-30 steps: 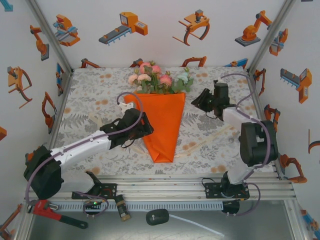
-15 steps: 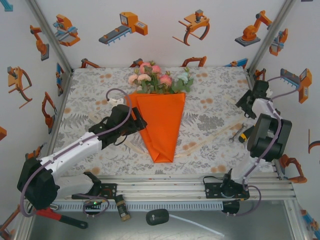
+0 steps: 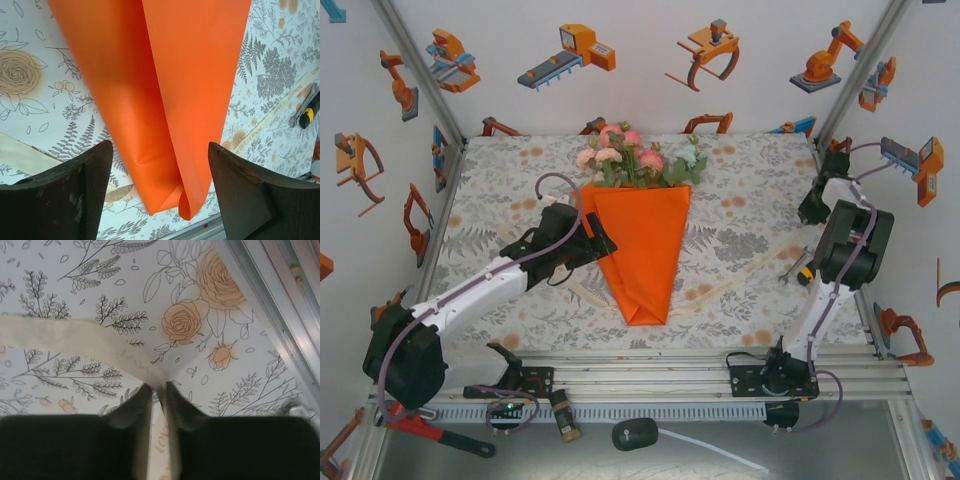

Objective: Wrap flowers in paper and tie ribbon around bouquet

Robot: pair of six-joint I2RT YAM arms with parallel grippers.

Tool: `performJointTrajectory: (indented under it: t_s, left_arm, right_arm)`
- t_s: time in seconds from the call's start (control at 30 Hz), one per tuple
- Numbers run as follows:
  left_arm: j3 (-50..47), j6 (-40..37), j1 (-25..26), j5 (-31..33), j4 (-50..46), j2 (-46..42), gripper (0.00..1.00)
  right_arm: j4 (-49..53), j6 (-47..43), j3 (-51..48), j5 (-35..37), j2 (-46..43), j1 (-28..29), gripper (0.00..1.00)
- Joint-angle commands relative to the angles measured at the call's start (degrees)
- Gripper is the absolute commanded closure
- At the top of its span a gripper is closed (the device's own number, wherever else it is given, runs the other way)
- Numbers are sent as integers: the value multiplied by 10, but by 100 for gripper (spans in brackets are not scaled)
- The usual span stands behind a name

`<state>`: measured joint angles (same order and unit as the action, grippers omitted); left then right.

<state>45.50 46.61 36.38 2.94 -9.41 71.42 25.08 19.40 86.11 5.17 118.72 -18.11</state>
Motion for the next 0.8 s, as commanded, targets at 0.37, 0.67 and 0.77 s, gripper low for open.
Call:
performJointTrajectory:
  t_s: [0.37,0.67,0.77]
  left_arm:
    - [-23,31,-300,135,-202,-14,38]
    - [59,17,-300,81,-180,149,42]
    - [101,50,-279,130,-246,193,41]
  right_arm:
    - [-131,112,-136,-106,-171,36,100]
    - [-201,158,-209,-145,-216,82,100]
    - [-207,158,-209,-148,-214,84,100]
